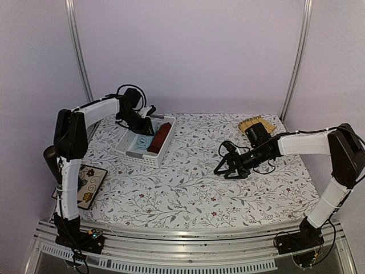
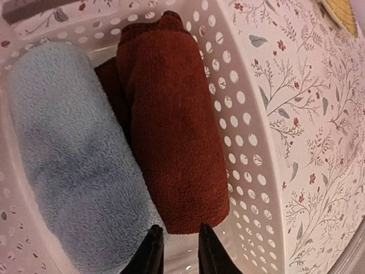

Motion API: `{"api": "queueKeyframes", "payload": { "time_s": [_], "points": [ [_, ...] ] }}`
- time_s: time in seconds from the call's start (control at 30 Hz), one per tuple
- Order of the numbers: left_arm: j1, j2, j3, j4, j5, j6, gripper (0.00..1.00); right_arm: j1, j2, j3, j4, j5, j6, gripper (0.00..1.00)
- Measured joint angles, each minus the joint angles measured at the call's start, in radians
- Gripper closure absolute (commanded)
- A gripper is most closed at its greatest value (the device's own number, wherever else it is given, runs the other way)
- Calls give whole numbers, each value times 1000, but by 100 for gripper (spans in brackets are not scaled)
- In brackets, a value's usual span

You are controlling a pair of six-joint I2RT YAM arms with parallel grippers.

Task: Roll the towels
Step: Adjust the towel in the bin.

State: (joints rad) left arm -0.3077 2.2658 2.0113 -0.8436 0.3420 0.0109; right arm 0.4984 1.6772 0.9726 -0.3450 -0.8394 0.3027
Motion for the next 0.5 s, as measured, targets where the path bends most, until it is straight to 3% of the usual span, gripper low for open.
{"api": "queueKeyframes", "payload": {
  "time_s": [0.5],
  "points": [
    [61, -2, -186, 163, 119, -108, 84, 8, 0, 0, 13, 0, 1, 1]
  ]
}}
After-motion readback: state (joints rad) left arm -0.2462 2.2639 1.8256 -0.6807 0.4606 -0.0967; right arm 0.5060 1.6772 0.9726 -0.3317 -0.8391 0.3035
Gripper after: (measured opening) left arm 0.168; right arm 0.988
